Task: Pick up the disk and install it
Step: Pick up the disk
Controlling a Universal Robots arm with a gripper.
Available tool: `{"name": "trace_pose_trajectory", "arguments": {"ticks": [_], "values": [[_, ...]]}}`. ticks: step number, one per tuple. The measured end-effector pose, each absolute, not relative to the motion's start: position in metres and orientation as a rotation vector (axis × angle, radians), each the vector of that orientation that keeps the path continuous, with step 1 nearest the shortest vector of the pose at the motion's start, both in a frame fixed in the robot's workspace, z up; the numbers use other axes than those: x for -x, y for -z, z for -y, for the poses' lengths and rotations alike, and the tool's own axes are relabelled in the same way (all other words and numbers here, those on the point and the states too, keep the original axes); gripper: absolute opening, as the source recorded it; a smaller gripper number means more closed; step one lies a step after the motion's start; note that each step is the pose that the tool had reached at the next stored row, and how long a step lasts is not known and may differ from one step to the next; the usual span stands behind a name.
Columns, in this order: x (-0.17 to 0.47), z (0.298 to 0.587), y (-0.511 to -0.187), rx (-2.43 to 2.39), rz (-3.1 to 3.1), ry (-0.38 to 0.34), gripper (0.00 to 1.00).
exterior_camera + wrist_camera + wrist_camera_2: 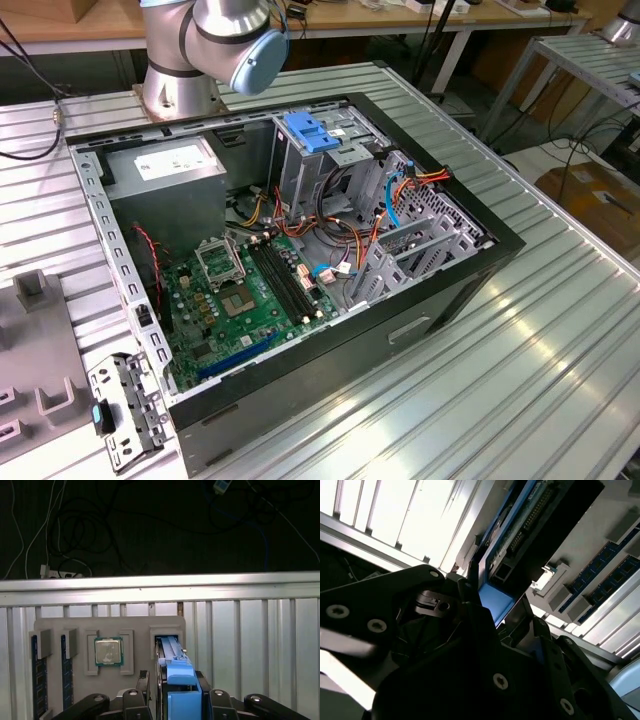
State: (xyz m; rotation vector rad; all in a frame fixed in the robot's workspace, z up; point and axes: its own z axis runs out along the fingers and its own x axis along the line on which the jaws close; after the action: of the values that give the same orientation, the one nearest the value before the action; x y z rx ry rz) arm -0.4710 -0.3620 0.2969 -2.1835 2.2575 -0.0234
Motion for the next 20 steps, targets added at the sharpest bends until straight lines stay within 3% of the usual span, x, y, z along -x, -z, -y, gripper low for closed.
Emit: {"name": "trace_pose_trajectory", "arguments": {"ticks": [1, 2, 20], "values": [[0.471, 0.362, -0.2968, 2.184, -2.257, 0.023, 0.46], [0.471, 0.362, -0.2966, 2.185, -2.257, 0.023, 0.38], [0.471, 0.3609, -0.2913, 2.197, -2.243, 0.024, 0.37]]}}
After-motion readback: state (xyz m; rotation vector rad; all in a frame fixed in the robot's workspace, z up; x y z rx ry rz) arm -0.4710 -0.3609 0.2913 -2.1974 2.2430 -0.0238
